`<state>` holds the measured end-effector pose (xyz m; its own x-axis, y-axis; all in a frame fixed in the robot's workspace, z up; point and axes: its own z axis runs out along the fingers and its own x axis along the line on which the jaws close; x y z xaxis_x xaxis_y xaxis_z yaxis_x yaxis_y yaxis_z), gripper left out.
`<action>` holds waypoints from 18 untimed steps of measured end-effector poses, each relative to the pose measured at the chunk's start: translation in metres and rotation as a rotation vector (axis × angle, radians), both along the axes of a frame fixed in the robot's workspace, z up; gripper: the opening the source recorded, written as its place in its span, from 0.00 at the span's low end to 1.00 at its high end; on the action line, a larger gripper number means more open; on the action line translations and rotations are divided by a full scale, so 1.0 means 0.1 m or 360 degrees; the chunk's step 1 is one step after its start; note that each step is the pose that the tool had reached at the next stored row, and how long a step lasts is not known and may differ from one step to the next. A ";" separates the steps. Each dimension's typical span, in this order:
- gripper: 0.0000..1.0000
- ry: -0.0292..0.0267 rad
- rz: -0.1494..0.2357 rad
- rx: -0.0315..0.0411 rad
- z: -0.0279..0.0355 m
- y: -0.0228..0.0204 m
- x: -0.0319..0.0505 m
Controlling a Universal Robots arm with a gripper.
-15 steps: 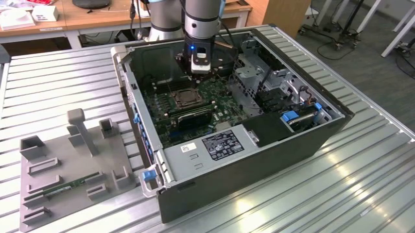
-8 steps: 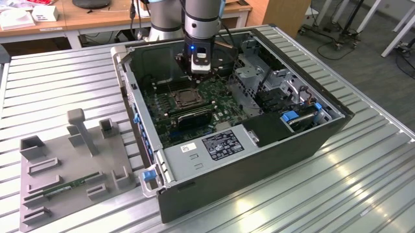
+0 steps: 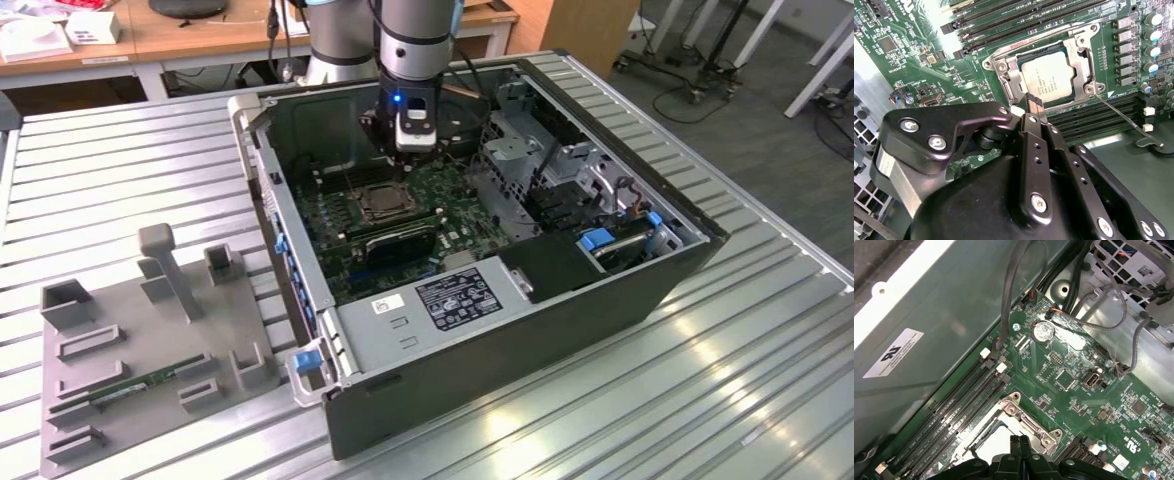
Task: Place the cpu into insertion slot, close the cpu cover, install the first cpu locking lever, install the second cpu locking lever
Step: 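Close the cpu cover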
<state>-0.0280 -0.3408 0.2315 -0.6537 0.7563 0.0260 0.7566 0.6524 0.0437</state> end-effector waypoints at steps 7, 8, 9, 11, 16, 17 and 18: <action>0.11 0.00001 0.0001 0.0000 0.000 0.000 0.000; 0.11 0.00001 0.0001 0.0000 0.000 0.000 0.000; 0.11 0.00001 0.0001 0.0000 0.000 0.000 0.000; 0.11 0.00001 0.0001 0.0000 0.000 0.000 0.000; 0.11 0.00000 0.0006 0.0000 0.000 0.000 0.000; 0.11 0.00001 0.0013 0.0000 0.000 0.000 0.000; 0.11 0.00001 0.0025 0.0000 0.000 0.000 0.000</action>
